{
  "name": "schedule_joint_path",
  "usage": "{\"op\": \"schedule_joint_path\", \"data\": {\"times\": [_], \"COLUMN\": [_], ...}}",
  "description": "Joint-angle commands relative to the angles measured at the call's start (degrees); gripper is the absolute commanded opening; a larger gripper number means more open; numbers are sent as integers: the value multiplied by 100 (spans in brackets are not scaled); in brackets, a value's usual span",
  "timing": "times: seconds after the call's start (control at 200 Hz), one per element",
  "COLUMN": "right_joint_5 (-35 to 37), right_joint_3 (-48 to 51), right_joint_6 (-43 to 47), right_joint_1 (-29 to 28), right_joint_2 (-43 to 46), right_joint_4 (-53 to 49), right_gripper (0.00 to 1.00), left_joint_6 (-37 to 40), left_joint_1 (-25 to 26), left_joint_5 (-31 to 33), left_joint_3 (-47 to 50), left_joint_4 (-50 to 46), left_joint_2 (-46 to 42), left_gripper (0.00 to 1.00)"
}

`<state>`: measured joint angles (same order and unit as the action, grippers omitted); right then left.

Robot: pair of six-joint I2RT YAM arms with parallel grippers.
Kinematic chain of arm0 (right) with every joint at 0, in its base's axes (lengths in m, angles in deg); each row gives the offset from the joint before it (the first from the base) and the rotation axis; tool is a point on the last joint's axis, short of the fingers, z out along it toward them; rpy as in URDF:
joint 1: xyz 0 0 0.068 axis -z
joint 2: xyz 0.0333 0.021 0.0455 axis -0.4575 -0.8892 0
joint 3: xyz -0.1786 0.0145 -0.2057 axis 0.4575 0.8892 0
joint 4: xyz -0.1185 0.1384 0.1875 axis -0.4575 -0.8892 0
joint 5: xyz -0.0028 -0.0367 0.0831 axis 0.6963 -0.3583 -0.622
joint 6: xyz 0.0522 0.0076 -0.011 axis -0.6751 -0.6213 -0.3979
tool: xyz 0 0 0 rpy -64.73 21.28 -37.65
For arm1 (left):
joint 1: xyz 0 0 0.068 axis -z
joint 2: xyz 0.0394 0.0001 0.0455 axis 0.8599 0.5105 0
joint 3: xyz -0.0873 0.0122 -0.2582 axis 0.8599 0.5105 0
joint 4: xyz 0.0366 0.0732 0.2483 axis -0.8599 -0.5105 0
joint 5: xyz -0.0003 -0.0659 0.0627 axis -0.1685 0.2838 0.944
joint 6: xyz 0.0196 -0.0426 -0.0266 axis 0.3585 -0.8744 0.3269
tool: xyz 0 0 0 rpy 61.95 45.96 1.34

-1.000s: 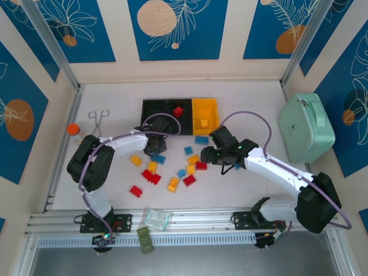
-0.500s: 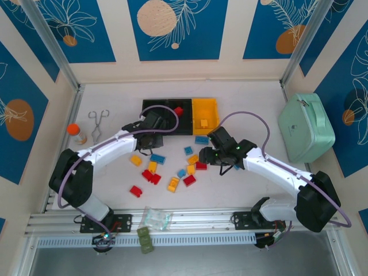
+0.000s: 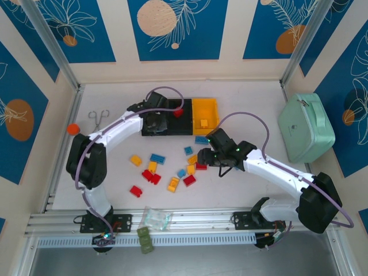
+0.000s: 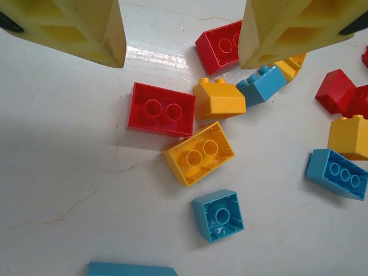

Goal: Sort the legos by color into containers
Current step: Place the lego in the container.

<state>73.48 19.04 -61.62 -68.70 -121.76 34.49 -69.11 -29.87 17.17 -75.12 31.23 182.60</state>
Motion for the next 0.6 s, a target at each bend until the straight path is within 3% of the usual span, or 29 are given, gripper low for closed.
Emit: {"op": "schedule_joint_path", "data": {"times": [0.0, 0.595], "right_joint_5": [92, 118], "right_joint_3": [57, -16], "right_joint_6": [-131, -128], "right_joint_1": [-52, -27], "right_joint_2": [114, -1], "right_joint_4": [-35, -55], "right_gripper": [54, 54], "left_joint_6": [257, 378], "left_joint_1": [-167, -508], "left_joint_5": [-106, -151], "left_joint_3": [-400, -1342], "left_joint_4": [-306, -555], "left_joint_2": [347, 1484], "left_gripper": [30, 33]}}
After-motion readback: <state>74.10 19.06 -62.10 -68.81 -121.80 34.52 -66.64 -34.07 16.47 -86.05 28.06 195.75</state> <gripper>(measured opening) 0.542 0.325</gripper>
